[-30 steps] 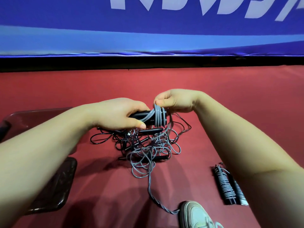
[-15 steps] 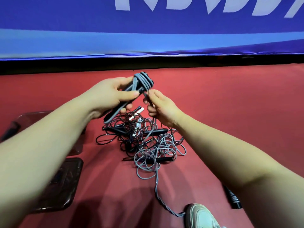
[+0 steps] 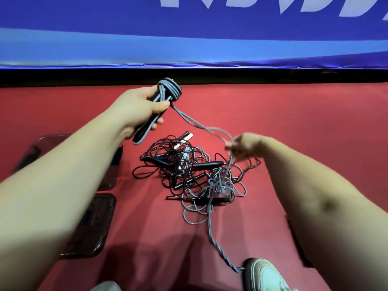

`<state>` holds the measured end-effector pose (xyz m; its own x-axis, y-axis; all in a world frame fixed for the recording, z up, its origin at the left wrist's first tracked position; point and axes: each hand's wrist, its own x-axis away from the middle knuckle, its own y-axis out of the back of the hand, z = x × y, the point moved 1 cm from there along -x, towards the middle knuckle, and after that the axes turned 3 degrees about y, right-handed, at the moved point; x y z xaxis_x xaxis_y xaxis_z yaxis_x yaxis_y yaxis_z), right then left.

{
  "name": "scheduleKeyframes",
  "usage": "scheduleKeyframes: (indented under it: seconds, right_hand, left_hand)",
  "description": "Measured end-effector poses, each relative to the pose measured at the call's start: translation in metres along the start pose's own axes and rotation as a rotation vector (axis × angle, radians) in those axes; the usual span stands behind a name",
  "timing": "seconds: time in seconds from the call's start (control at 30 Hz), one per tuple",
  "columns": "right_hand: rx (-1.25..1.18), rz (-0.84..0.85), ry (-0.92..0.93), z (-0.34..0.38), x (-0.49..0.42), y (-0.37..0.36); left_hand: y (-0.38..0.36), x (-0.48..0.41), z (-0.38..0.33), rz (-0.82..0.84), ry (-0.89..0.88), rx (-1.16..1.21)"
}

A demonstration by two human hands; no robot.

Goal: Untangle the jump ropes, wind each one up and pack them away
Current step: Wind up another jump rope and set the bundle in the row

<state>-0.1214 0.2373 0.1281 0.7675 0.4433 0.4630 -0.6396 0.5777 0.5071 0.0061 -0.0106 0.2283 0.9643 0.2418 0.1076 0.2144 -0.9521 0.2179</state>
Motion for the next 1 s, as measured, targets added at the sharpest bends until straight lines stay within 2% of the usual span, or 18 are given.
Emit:
scheduleKeyframes:
  seconds: [0.03,0.07,0.13,0.17,0.2,0.3,0.33,0.4,0.5,0.6,0.7,0.9,1.0]
  right_hand:
    - [-0.080,-0.147,0.040,0.006,-0.003,0.013]
    - [-0.044,-0.268,0.065,0.013,-0.005,0.024]
    - [0.323,-0.415,0.015,0.021,-0.008,0.039]
    - [0.453,-0.427,0.010,0.026,-0.007,0.036]
    - [0.453,-0.389,0.055,0.035,-0.002,0.029]
    - [0.061,-0.120,0.359,0.069,0.013,-0.018]
    - [-0.005,-0.086,0.435,0.080,0.016,-0.035]
    - [0.003,-0.173,0.538,0.096,0.016,-0.062]
    - [0.044,-0.423,0.589,0.103,0.011,-0.082]
    - [0.018,-0.493,0.634,0.103,0.009,-0.081]
    - [-0.016,-0.406,0.656,0.103,0.012,-0.078]
    - [-0.311,-0.228,0.539,0.102,0.010,-0.079]
    - [-0.264,-0.222,0.521,0.097,0.004,-0.078]
  left_hand:
    - [0.003,-0.001,0.001,-0.019,0.012,0.020]
    - [0.005,-0.002,0.003,-0.036,0.024,0.036]
    - [0.006,-0.004,0.006,-0.063,0.048,0.056]
    - [0.005,-0.005,0.006,-0.069,0.060,0.061]
    - [0.002,-0.006,0.007,-0.071,0.070,0.066]
    - [-0.008,-0.008,0.004,-0.066,0.086,0.069]
    - [-0.011,-0.009,0.003,-0.066,0.087,0.064]
    - [-0.015,-0.009,-0.001,-0.066,0.083,0.057]
    - [-0.015,-0.007,-0.004,-0.069,0.069,0.066]
    - [-0.009,-0.005,-0.003,-0.086,0.062,0.076]
    - [-0.005,-0.004,0.003,-0.109,0.073,0.121]
    - [-0.006,-0.005,0.005,-0.120,0.098,0.187]
    - [-0.003,-0.004,0.009,-0.120,0.119,0.194]
